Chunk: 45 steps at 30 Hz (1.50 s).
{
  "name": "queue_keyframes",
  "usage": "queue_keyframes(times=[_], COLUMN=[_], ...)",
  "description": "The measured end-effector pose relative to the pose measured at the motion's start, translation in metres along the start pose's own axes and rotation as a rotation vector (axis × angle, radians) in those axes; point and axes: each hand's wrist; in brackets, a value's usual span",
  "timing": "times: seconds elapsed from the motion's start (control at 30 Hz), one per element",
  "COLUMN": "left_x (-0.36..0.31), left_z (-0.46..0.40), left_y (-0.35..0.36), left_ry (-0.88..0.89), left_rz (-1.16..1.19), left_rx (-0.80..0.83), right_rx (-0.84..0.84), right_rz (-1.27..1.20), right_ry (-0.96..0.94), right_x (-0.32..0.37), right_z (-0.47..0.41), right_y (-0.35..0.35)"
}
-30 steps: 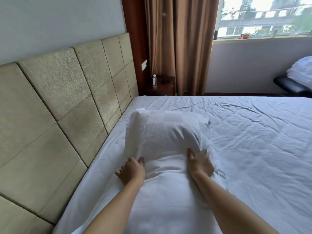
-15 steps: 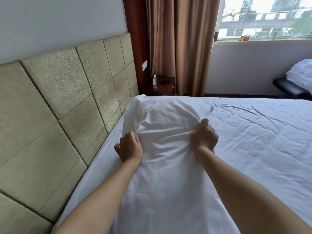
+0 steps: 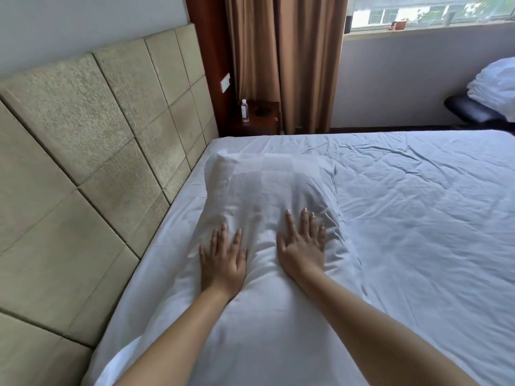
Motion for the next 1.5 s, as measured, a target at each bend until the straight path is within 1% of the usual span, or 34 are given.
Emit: queue_keyframes(times=[0.07, 0.1, 0.2, 0.23, 0.3, 0.37, 0.4, 0.47, 0.5, 0.57, 0.6, 0.67, 0.73, 0.8, 0.87, 1.0, 1.1, 1.17, 1.27, 1.33, 1.4, 1.5], left_x=[0.003, 0.005, 0.007, 0.008, 0.012, 0.019, 0.023, 0.034, 0.039, 0.044, 0.046, 0.047, 0.047, 0.045, 0.044, 0.048, 0.048, 0.043, 0.035, 0.034, 0.038, 0.054], left_z=[0.008, 0.012, 0.018, 0.018, 0.023, 0.031, 0.037, 0.049, 0.056, 0.070, 0.076, 0.085, 0.090, 0.093, 0.101, 0.125, 0.122, 0.108, 0.086, 0.072, 0.059, 0.041], left_y=[0.005, 0.009, 0.010, 0.009, 0.008, 0.008, 0.007, 0.008, 0.009, 0.009, 0.009, 0.008, 0.006, 0.004, 0.003, 0.007, 0.001, -0.007, -0.015, -0.017, -0.017, -0.016], left_ry=[-0.013, -0.059, -0.141, -0.157, -0.204, -0.285, -0.353, -0.505, -0.559, -0.610, -0.620, -0.620, -0.596, -0.590, -0.596, -0.643, -0.687, -0.638, -0.471, -0.464, -0.503, -0.554], left_rz=[0.048, 0.068, 0.156, 0.187, 0.225, 0.188, 0.142, 0.064, 0.052, 0.055, 0.058, 0.057, 0.043, 0.029, 0.027, -0.011, -0.014, -0.003, -0.025, 0.006, 0.065, 0.155], left_rx=[-0.094, -0.109, -0.092, -0.090, -0.071, -0.080, -0.065, 0.072, 0.157, 0.299, 0.338, 0.359, 0.342, 0.328, 0.337, 0.353, 0.369, 0.356, 0.345, 0.386, 0.410, 0.390], right_rx=[0.013, 0.013, -0.020, 0.001, 0.055, 0.060, 0.058, 0.082, 0.131, 0.208, 0.214, 0.215, 0.211, 0.263, 0.329, 0.305, 0.318, 0.301, 0.265, 0.256, 0.304, 0.451], right_rz=[0.005, 0.000, -0.016, -0.017, -0.023, -0.025, -0.018, 0.006, 0.031, 0.091, 0.103, 0.076, 0.063, 0.141, 0.228, 0.146, 0.157, 0.179, 0.259, 0.294, 0.291, 0.322], right_ry=[-0.037, -0.053, -0.175, -0.212, -0.219, -0.213, -0.245, -0.378, -0.437, -0.463, -0.452, -0.469, -0.579, -0.653, -0.647, -0.648, -0.667, -0.645, -0.597, -0.621, -0.666, -0.715], right_x=[0.005, 0.009, 0.022, 0.022, 0.017, 0.017, 0.021, 0.028, 0.028, 0.025, 0.027, 0.042, 0.059, 0.061, 0.054, 0.057, 0.057, 0.050, 0.042, 0.048, 0.065, 0.099], right_z=[0.011, 0.015, 0.032, 0.038, 0.047, 0.049, 0.051, 0.056, 0.060, 0.068, 0.069, 0.066, 0.063, 0.063, 0.065, 0.064, 0.054, 0.038, 0.018, 0.011, 0.002, -0.015], right_y=[0.002, 0.003, 0.011, 0.015, 0.022, 0.020, 0.017, 0.014, 0.016, 0.022, 0.024, 0.024, 0.027, 0.037, 0.047, 0.047, 0.041, 0.034, 0.022, 0.020, 0.022, 0.037])
Point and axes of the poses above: each hand's wrist, its own z-axis away from the middle knuckle, its own y-axis out of the palm, x = y × z, and after that the axes turned 15 degrees about -z, right-handed
